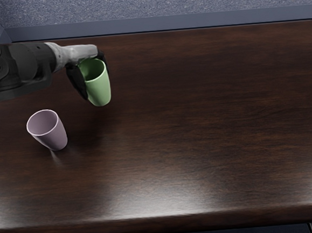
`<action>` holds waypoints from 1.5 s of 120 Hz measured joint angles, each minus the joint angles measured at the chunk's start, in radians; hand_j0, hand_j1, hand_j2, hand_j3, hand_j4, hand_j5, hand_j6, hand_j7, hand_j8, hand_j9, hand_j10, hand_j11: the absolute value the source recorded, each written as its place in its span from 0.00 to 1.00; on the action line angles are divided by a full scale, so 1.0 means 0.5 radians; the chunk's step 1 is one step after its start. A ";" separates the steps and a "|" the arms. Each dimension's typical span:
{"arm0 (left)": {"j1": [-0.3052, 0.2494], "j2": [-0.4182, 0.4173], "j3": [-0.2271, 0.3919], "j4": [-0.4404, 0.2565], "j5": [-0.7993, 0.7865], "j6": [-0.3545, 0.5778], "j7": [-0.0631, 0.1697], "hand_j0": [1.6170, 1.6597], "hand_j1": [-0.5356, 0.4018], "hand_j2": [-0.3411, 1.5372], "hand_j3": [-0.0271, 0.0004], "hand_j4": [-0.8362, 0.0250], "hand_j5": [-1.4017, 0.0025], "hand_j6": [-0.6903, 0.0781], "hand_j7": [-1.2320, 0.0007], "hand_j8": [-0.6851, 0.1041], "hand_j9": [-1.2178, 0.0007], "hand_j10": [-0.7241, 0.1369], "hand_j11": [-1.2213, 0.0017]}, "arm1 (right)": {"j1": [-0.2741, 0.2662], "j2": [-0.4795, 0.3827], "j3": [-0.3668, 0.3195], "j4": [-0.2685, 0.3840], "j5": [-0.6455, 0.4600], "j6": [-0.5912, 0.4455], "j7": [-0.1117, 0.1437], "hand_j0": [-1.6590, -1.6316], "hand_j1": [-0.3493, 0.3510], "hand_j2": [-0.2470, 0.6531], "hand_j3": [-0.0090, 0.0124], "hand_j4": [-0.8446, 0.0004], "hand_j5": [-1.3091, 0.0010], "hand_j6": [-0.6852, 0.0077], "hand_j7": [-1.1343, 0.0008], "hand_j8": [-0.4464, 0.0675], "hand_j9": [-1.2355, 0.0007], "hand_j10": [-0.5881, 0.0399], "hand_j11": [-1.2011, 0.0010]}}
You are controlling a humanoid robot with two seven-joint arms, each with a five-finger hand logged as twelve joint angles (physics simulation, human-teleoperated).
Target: Pick up cup and place in cup with left hand
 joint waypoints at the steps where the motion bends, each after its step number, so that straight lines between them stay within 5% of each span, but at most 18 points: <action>1: -0.001 0.001 -0.004 -0.004 -0.001 -0.003 0.000 0.84 0.45 0.26 0.99 0.49 0.55 0.55 0.50 0.45 0.48 0.33 0.48 | 0.000 0.000 0.000 0.000 0.000 0.000 0.000 0.04 0.04 0.27 0.42 0.97 0.98 0.95 0.97 0.82 0.97 0.90 0.97; 50: -0.008 0.212 -0.174 -0.171 -0.061 -0.161 -0.001 0.89 0.52 0.22 0.99 0.41 0.57 0.45 0.51 0.38 0.50 0.31 0.50 | 0.000 0.000 0.001 0.000 0.002 0.000 0.000 0.04 0.04 0.27 0.42 0.97 0.98 0.95 0.97 0.82 0.97 0.90 0.97; 90: 0.020 0.493 -0.186 -0.254 -0.122 -0.247 -0.001 0.88 0.50 0.22 0.99 0.42 0.58 0.47 0.52 0.39 0.50 0.31 0.50 | 0.002 0.000 0.001 0.002 0.003 0.002 0.000 0.04 0.04 0.27 0.42 0.97 0.98 0.95 0.97 0.82 0.97 0.90 0.97; 180: 0.102 0.823 -0.184 -0.306 -0.143 -0.408 0.000 0.88 0.49 0.24 0.99 0.42 0.59 0.47 0.52 0.39 0.51 0.33 0.51 | 0.005 0.000 0.007 0.009 0.003 0.006 -0.002 0.04 0.04 0.27 0.42 0.97 0.98 0.95 0.97 0.82 0.97 0.90 0.97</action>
